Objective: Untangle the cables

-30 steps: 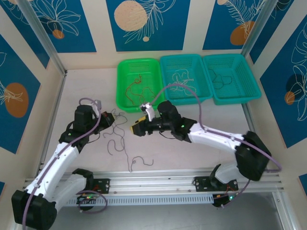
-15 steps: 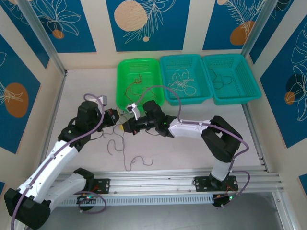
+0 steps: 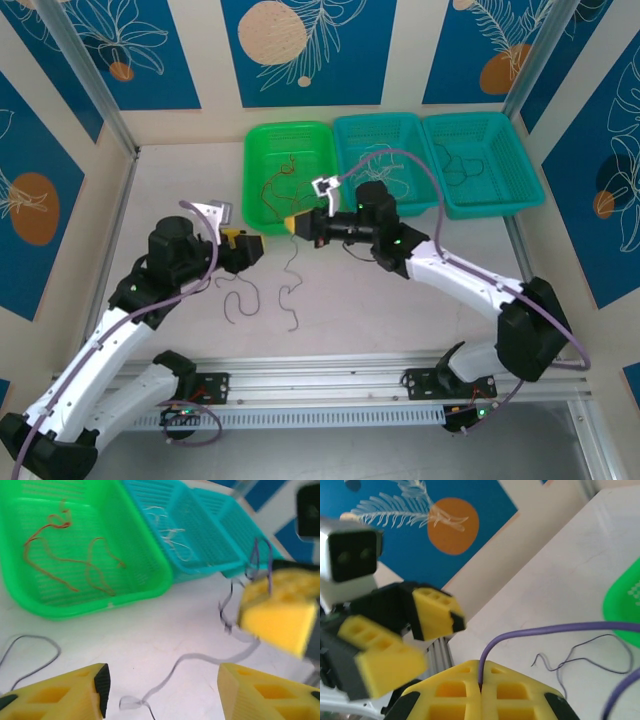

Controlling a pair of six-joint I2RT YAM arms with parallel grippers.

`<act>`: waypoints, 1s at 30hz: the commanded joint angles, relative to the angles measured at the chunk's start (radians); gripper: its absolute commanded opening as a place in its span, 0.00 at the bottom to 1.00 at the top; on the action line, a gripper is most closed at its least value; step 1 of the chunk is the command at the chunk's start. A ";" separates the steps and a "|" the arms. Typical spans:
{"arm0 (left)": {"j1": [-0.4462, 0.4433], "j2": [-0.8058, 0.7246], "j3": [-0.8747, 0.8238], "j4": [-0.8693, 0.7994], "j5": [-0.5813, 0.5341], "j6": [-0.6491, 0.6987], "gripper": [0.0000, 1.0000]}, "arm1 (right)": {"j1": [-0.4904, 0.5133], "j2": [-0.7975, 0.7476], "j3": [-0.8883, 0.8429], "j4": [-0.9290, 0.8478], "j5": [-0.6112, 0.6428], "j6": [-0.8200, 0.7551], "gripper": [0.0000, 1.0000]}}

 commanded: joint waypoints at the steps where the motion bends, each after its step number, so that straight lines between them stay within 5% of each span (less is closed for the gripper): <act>1: -0.050 -0.033 -0.023 0.147 0.203 0.101 0.65 | -0.052 -0.092 0.014 -0.097 0.038 0.011 0.00; 7: -0.155 -0.041 -0.050 0.203 0.269 0.220 0.75 | -0.183 -0.204 0.139 -0.256 0.087 -0.010 0.00; 15: -0.264 0.001 -0.030 0.180 0.202 0.328 0.89 | -0.342 -0.239 0.397 -0.387 0.194 -0.095 0.00; 30: -0.292 -0.007 -0.078 0.110 0.088 0.483 1.00 | -0.778 0.148 1.003 -0.536 0.386 -0.130 0.00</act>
